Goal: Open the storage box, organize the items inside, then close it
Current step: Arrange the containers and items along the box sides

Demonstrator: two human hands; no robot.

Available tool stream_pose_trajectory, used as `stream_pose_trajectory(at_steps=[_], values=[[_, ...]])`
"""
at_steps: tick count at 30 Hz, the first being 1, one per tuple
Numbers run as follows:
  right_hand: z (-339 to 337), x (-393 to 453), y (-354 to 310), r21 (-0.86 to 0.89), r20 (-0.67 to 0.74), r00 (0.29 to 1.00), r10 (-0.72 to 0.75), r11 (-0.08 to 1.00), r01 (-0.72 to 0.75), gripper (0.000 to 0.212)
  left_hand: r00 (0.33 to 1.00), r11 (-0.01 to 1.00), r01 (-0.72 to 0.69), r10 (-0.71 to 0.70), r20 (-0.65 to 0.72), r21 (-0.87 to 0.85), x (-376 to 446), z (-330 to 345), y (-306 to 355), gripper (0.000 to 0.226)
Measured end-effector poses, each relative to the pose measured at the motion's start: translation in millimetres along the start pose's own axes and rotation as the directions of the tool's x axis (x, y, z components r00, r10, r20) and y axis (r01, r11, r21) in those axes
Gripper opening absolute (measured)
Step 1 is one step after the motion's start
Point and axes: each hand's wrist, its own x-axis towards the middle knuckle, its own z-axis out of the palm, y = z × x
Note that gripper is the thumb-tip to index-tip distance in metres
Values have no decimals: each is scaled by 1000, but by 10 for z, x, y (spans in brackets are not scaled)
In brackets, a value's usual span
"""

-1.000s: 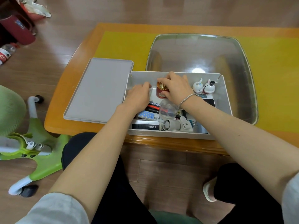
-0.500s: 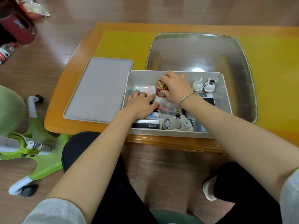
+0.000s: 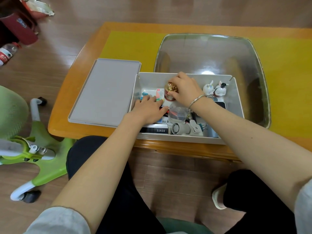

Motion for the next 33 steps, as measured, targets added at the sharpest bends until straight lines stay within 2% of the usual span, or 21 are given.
stream_pose_trajectory(at_steps=[6, 13, 22, 26, 29, 31, 33], values=[[-12, -9, 30, 30, 20, 1000, -19, 999, 18, 42, 1000, 1000, 2, -1, 23, -31, 30, 42, -20, 57], [4, -18, 81, -16, 24, 999, -39, 999, 40, 49, 999, 1000, -4, 5, 37, -29, 45, 41, -19, 60], [-107, -82, 107, 21, 16, 999, -34, 999, 33, 54, 1000, 998, -7, 7, 5, -56, 2, 26, -4, 57], [-200, -225, 120, 139, -68, 998, -5, 990, 14, 51, 985, 995, -41, 26, -171, -86, -128, -65, 18, 46], [-246, -369, 113, 266, -109, 994, 15, 964, 15, 37, 920, 990, -52, -3, -391, -130, -284, -101, 2, 40], [-240, -447, 104, 298, -56, 998, 14, 955, 4, 33, 858, 983, -11, -85, -507, -184, -402, -97, -42, 37], [-198, -508, 103, 306, 56, 998, 5, 952, -22, 41, 809, 960, 43, -196, -554, -278, -514, -66, -89, 37]])
